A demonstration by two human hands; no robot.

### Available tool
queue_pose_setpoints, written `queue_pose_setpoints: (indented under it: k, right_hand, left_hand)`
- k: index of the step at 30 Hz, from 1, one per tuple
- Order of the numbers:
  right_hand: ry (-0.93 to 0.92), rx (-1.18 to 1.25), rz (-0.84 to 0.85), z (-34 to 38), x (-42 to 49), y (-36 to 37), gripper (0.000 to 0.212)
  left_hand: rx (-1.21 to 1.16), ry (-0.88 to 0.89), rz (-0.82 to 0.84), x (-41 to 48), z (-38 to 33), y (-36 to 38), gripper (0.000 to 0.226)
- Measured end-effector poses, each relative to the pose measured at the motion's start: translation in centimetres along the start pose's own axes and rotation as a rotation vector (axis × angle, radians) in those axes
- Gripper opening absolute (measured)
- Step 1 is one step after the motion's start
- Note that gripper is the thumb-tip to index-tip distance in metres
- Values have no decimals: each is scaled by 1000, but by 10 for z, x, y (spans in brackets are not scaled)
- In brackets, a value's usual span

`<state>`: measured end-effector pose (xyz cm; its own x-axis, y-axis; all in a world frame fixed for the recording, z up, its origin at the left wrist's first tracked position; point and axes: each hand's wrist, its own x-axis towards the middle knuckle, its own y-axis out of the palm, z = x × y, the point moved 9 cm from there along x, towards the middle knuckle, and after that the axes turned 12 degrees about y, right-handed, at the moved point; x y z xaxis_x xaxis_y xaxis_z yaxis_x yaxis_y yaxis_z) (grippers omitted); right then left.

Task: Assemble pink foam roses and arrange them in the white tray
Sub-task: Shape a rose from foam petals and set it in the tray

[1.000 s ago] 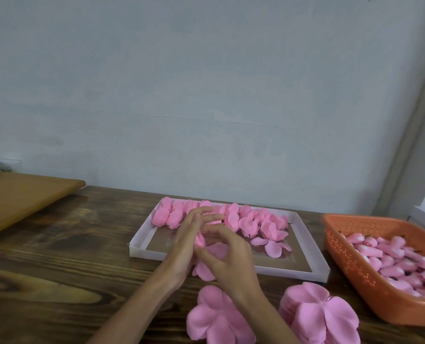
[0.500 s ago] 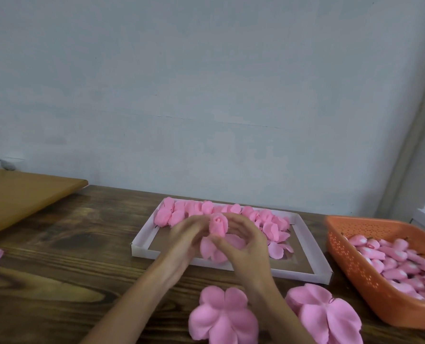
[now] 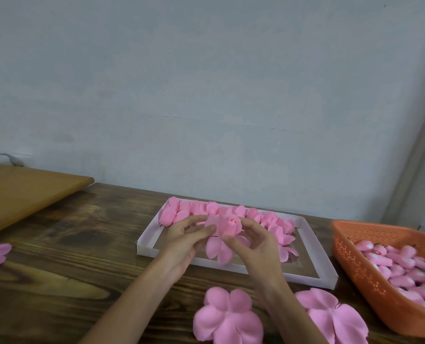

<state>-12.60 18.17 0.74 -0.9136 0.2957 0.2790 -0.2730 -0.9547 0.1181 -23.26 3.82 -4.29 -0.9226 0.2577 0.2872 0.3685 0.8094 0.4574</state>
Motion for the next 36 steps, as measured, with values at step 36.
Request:
queue_pose_setpoints:
  k: [36]
  right_hand:
    - [-10, 13, -49, 18, -3, -12, 23]
  left_hand:
    - [31, 195, 136, -13, -29, 27, 39]
